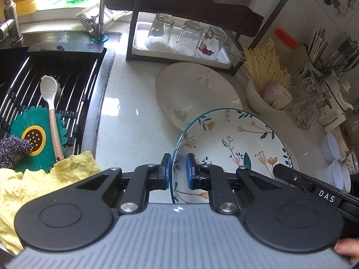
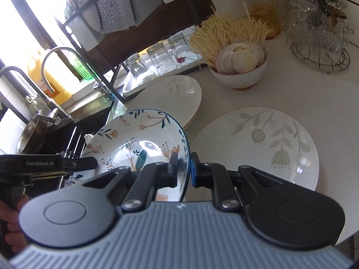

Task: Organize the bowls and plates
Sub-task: 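Lift the floral plate and carry it along the counter with both grippers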

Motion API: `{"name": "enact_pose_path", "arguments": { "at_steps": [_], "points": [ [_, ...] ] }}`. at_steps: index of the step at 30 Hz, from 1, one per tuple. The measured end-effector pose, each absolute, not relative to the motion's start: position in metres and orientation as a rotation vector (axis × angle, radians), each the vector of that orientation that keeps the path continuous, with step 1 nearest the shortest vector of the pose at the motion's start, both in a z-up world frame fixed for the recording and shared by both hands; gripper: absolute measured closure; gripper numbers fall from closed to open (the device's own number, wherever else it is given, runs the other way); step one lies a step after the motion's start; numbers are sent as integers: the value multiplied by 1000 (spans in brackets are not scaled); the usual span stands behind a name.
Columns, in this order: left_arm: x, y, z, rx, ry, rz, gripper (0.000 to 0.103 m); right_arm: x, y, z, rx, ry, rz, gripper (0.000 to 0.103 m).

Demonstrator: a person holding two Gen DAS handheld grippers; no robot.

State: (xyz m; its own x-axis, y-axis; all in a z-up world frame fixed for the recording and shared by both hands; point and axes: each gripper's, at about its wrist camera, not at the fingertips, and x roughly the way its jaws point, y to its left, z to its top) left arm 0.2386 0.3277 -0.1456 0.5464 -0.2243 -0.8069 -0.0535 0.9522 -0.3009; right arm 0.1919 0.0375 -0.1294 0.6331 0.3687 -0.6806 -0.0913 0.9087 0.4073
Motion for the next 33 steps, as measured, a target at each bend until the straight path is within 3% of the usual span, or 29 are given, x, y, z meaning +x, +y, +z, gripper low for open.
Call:
{"name": "enact_pose_path", "arguments": {
  "at_steps": [13, 33],
  "points": [
    [261, 254, -148, -295, 973, -173, 88, 204, -32, -123, 348, 812, 208, 89],
    [295, 190, -184, -221, 1154, -203, 88, 212, -78, -164, 356, 900, 82, 87]
  ]
}}
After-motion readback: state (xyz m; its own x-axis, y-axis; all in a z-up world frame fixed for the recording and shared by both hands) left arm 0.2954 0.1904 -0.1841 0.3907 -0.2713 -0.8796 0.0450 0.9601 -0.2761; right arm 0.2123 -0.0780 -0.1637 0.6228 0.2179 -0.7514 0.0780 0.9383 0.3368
